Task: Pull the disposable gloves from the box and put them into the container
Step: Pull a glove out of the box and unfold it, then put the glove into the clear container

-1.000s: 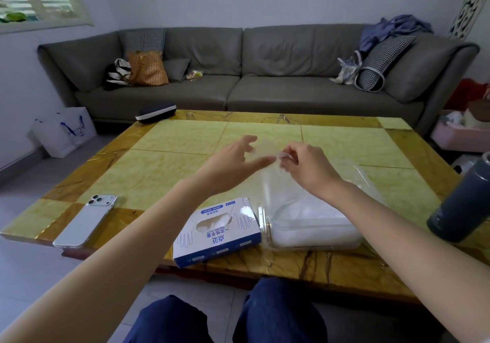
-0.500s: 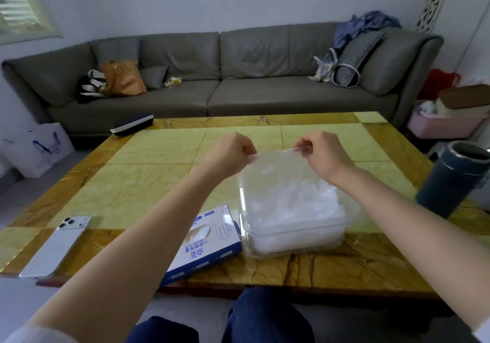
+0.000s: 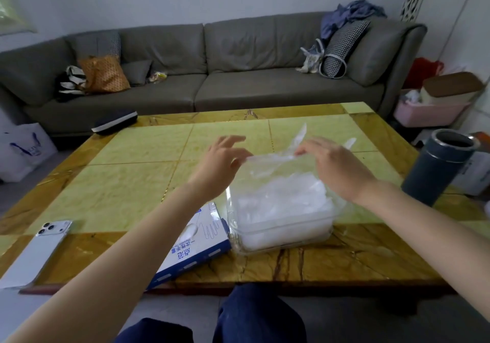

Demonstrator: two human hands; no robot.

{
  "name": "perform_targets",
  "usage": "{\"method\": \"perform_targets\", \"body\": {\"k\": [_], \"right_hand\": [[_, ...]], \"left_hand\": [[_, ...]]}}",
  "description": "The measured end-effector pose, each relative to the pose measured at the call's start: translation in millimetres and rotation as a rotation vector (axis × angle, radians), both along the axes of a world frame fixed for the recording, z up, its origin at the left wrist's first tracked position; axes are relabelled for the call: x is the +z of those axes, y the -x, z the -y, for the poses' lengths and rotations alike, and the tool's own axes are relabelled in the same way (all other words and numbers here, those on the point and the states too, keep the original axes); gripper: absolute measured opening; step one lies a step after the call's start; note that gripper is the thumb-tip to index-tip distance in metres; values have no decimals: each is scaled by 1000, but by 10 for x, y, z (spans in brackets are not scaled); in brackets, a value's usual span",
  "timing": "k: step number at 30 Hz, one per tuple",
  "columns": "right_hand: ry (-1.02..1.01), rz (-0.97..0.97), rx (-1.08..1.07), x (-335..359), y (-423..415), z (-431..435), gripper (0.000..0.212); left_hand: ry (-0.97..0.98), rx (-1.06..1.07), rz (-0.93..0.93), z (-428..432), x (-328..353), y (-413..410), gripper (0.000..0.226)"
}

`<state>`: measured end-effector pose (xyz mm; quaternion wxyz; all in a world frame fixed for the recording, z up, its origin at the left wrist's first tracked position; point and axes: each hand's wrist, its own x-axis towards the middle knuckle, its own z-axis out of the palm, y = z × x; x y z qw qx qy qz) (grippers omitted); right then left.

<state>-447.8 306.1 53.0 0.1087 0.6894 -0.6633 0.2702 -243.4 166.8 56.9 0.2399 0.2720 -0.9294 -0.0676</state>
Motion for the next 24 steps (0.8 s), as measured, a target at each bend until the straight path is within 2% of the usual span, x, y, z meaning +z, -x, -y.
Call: {"method": "perform_targets", "body": {"k": [4,6,8,12,14,17,19,21,24], "right_hand": [[-425,37,51,-318,-63,45,50],[-552,57,51,-431,-111,111,47],[-653,115,54,-514,-160,166,42],[-798,277,115,-517,-209,235,26],[-874,357,135,-480,-209,273,30],[-736,453,69,-473,-171,348,38],[-658,385,25,-515,-134,397,26],[-695,224,7,-579,-109,434,16],[-806,34,9,-670,-67,482,26]], "left_hand": [[97,0,341,57,-262,-72,40],[106,-1,481,26,-291,-48,54],[130,18,552,-28,-270,-5,57],[75,13,441,-120,-313,121,50],[3,-5,473,-177,-404,203,44],[-17,-21,610,-213,-544,337,37],[-8,-20,716,-215,-604,412,36],[3,-22,801,-222,-651,474,34],[-21,-21,882,-229,-718,551,31]]}}
